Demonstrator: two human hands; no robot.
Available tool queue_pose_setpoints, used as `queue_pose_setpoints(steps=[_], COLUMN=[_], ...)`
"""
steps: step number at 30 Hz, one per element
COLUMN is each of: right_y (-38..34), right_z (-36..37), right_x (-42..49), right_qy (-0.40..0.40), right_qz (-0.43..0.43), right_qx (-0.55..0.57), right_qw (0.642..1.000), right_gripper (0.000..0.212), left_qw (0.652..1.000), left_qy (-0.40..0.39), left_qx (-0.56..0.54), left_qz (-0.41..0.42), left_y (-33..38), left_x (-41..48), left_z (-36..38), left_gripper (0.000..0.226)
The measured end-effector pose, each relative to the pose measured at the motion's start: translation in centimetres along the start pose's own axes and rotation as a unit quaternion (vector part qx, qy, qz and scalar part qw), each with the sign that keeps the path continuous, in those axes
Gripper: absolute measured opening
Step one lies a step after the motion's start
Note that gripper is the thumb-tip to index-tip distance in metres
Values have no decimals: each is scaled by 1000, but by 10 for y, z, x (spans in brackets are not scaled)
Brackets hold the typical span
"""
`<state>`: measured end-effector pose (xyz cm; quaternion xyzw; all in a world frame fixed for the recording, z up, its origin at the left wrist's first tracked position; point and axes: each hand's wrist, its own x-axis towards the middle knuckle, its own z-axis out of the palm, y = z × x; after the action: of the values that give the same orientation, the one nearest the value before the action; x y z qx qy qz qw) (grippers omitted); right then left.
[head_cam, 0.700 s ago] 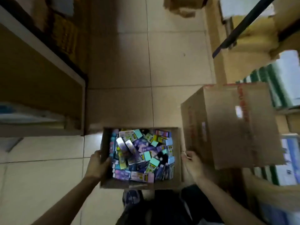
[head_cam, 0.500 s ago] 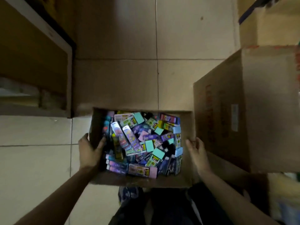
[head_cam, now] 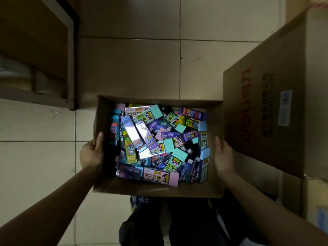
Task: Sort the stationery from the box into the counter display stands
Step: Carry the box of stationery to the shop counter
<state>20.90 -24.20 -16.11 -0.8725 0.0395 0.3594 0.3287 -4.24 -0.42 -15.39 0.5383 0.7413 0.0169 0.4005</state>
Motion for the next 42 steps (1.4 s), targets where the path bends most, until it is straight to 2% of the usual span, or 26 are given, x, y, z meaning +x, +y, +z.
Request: queue_pose_setpoints(steps=[8,14,18,22,25,30,33,38,40,42], right_y=[-77,-177,-243,-298,-336,-394,-429,-501,-536,-565], right_z=[-76,-164,-225,-280,-318,-365,-385,-411,-421,-428], right_x=[-109,-217,-278,-327,-353,-363,-352,-306,-280,-260], right_qy=[21,20,19,26,60,106,132,138,123,111], right_qz=[-31,-49,-63,-67,-90,-113,-121,-116,-115,-115], right_qx=[-2,5,-11,-3,-23,-16,-16,-2,0,-10], right_qw=[999,999,998,997,994,988,984,984,986,987], right_gripper=[37,31,42,42,36,28,39,42,40,40], left_qw=[999,998,998,997,995,991,991,992,993,994], left_qy=[21,28,27,11,-5,-16,-30,-23,-12,3], left_qx=[5,13,2,-26,-39,-76,-84,-69,-69,-60], left_qz=[28,46,52,71,91,105,97,100,98,96], left_y=[65,143,204,264,307,377,422,500,537,569], left_x=[-86,-177,-239,-293,-321,-344,-339,-313,-302,-295], left_z=[-102,-222,-295,-349,-380,-404,-405,-396,-391,-390], left_gripper=[50,58,55,49,47,45,44,46,51,48])
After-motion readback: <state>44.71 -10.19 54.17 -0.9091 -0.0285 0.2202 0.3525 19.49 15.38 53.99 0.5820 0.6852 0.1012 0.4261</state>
